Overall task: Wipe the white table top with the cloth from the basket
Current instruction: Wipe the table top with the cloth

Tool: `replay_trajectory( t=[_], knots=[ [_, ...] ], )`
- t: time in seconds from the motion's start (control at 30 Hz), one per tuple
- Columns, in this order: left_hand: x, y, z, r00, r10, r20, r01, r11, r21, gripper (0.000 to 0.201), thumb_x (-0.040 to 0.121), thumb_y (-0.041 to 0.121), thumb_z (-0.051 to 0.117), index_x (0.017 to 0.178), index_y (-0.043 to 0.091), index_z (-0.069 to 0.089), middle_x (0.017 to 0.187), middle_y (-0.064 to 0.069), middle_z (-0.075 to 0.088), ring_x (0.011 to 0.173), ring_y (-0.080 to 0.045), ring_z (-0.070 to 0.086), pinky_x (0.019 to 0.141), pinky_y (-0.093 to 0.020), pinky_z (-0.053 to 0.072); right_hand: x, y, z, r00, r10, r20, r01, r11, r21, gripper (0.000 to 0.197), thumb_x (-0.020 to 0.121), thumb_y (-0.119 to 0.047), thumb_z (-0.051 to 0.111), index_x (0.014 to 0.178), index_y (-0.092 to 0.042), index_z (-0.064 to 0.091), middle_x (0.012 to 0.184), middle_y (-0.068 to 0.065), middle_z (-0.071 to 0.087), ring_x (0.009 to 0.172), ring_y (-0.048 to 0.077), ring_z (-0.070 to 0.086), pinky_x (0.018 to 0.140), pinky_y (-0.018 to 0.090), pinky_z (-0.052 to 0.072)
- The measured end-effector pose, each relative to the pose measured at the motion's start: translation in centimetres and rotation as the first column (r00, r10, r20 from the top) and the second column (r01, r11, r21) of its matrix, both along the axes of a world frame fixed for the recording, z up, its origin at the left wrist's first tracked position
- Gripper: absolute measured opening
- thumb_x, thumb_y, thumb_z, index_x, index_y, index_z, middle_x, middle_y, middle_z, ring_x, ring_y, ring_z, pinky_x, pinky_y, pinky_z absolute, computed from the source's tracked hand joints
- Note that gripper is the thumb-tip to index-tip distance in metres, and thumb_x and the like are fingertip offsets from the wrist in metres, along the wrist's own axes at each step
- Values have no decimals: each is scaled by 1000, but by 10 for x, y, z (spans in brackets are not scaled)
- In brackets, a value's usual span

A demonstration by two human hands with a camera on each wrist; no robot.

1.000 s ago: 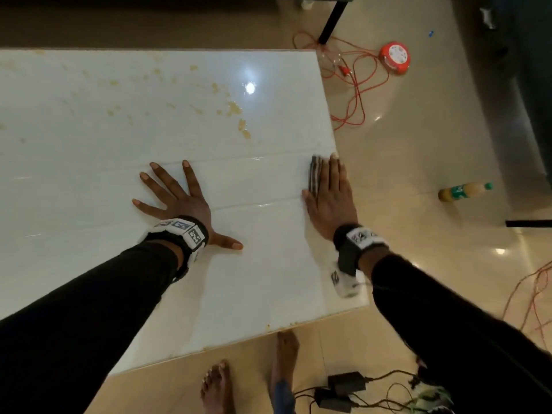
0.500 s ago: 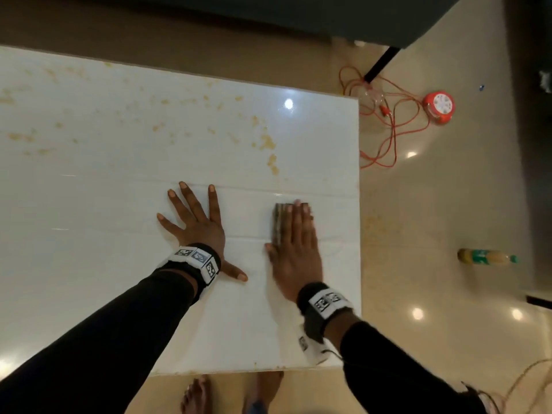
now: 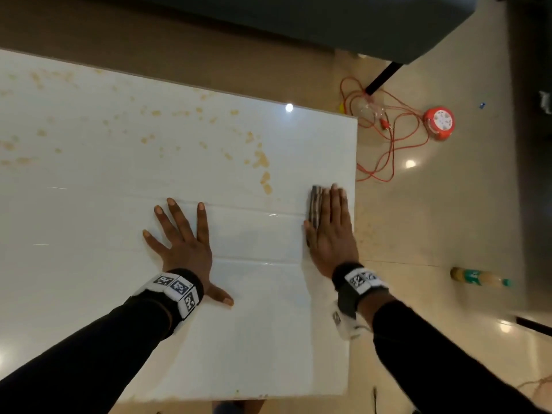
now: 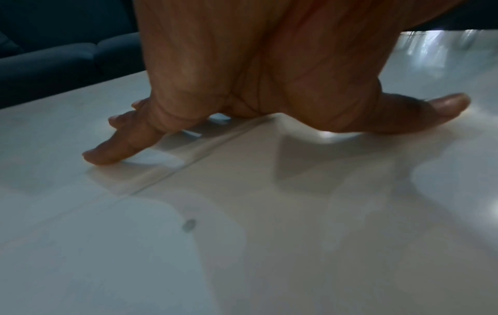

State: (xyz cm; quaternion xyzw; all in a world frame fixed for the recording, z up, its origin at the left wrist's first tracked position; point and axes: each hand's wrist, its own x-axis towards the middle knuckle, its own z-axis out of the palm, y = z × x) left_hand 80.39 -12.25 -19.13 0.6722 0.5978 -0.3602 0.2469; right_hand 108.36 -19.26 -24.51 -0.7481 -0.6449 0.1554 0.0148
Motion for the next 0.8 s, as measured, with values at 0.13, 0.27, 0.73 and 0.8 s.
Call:
replay_trajectory(
  t=[0.13, 0.27, 0.73, 0.8],
  knots=[
    [-2, 2, -1, 1000, 3, 15, -3, 1000, -16, 200, 7, 98, 66, 138, 2, -51, 137, -48, -47, 137, -68, -31, 110, -82, 10, 45, 123, -14, 989, -112, 95, 117, 992, -49, 83, 106, -51, -4, 163, 7, 13, 170, 33, 13, 160, 47, 9, 132, 54, 5],
    [-4, 0, -6, 999, 0, 41, 0, 1000, -3, 200, 8, 97, 67, 137, 3, -52, 136, -47, -49, 136, -66, -33, 109, -83, 8, 74, 188, -1, 993, -72, 93, 79, 995, -64, 80, 106, -47, 15, 163, 8, 6, 172, 29, 6, 162, 43, 2, 133, 48, -4],
    [1, 3, 4, 999, 31, 25, -30, 998, -56, 199, 9, 97, 67, 136, 2, -53, 136, -46, -49, 135, -66, -36, 110, -82, 11, 34, 27, -5, 997, -32, 66, 37, 997, -70, 79, 109, -47, 23, 162, 9, 9, 171, 32, 6, 162, 45, 1, 132, 56, 8],
    [-4, 4, 0, 1000, -6, 8, 6, 999, -39, 199, 9, 98, 66, 137, 1, -52, 136, -47, -49, 134, -67, -35, 110, -82, 10, 51, 92, -15, 996, -51, 75, 54, 998, -35, 81, 107, -50, 21, 162, 10, 15, 169, 35, 15, 160, 49, 10, 131, 58, 11]
  ],
)
